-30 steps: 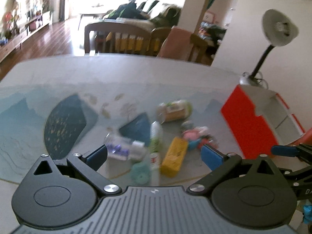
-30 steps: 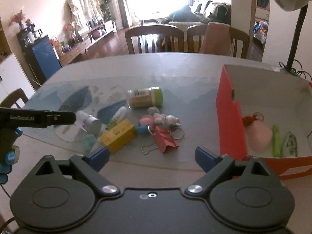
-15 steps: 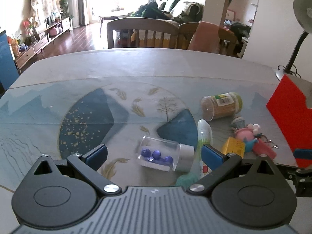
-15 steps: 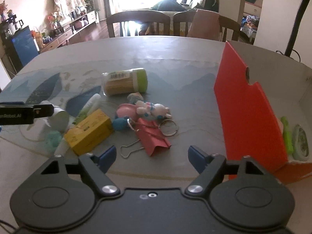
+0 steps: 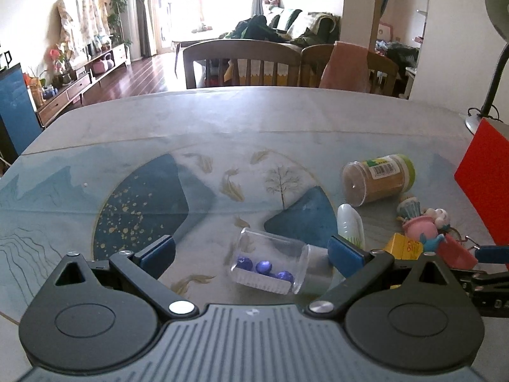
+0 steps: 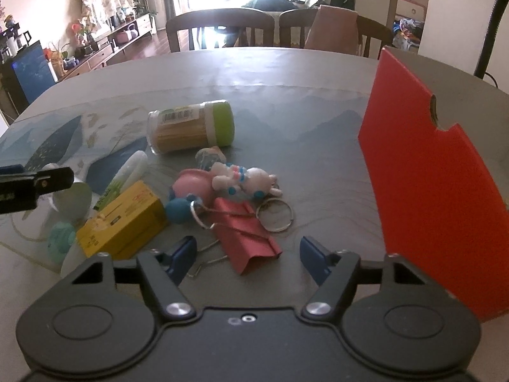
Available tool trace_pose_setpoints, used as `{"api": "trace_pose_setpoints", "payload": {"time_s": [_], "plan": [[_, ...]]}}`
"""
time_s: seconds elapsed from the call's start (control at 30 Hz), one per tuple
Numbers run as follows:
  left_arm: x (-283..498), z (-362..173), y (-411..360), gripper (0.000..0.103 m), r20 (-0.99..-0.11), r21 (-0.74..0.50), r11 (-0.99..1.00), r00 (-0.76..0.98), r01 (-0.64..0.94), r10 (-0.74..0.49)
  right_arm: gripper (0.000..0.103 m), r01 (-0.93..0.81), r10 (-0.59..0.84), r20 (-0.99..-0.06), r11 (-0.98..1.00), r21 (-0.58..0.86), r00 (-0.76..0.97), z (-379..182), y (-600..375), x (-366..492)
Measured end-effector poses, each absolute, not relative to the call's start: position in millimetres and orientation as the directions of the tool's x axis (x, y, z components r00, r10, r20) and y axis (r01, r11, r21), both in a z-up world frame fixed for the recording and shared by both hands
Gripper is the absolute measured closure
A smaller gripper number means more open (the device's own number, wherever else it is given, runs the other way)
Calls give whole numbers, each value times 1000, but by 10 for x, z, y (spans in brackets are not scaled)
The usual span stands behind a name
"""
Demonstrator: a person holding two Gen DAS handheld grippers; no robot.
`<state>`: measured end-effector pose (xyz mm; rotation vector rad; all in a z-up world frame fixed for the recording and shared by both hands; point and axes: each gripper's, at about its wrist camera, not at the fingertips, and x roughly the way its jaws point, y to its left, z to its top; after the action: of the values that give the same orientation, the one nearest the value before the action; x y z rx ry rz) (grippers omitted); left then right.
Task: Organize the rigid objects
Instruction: 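Grasp the glass jar of blue balls with the left tool while the right tool grasps the pink binder clip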
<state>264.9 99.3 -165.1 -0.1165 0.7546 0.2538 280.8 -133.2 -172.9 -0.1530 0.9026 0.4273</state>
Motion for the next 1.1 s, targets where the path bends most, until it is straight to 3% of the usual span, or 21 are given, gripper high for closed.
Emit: {"api": "trace_pose_setpoints", "payload": {"time_s": [0.37, 0.47, 0.6, 0.73, 0.83, 0.93, 1.1], "plan": [[2726, -1760, 971, 2, -709, -23, 967, 686, -254, 164, 39, -444, 296, -776, 896, 24, 557, -1745, -1271, 2835], [2738, -1802, 1000, 9, -721, -39, 964, 675, -262, 155, 42, -443, 295, -774, 896, 21, 560, -1748, -1264, 2835], [2731, -1811, 990, 20, -724, -38, 965, 673, -258, 151, 53, -447, 287, -772, 895, 5, 567, -1744, -1258, 2814], [2738, -1811, 985, 31, -727, -40, 964, 669, -261, 152, 55, -439, 278, -777, 899, 2, 565, -1732, -1264, 2804], [2736, -1800, 984, 34, -726, -43, 964, 670, -264, 151, 60, -425, 280, -776, 905, 16, 566, -1719, -1292, 2790], [2734, -1794, 986, 34, -729, -40, 964, 668, -263, 151, 71, -428, 285, -772, 904, 19, 568, -1703, -1302, 2765], [2708, -1762, 1002, 35, -732, -50, 959, 664, -277, 154, 73, -427, 292, -768, 904, 27, 570, -1662, -1344, 2709]]}}
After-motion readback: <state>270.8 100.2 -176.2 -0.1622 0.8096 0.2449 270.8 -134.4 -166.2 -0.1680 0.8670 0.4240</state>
